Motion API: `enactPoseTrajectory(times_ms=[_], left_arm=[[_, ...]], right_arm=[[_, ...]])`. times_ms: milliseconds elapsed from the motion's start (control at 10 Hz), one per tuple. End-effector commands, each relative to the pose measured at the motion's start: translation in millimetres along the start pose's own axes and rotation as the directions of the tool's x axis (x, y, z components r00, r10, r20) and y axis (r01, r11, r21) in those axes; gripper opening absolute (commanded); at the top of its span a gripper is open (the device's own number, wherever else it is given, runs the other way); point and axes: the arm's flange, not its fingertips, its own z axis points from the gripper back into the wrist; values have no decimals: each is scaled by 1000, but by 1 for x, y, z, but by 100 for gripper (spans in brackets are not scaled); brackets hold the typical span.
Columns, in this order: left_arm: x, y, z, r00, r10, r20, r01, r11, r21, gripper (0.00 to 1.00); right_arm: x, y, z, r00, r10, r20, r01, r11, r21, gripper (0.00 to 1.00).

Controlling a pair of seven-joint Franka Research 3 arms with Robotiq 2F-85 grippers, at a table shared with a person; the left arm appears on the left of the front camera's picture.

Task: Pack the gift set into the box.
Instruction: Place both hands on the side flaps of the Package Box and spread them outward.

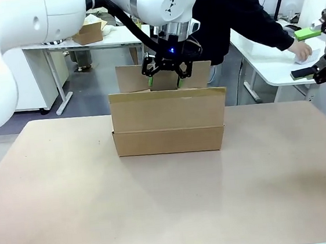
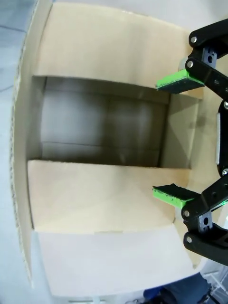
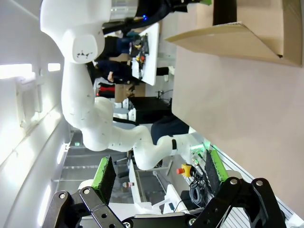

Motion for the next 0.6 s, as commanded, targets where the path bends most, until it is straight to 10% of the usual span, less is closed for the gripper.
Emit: enactPoseTrajectory(times_ms=[0,500], left_arm=[[-2,5,-9,997,64,36,-66,995,69,100],[10,15,-72,998,46,-54,-38,990,136,100]], right_arm=[[2,1,-1,1000,27,4,-27,999,22,100],[2,1,-1,1000,27,4,-27,999,22,100]])
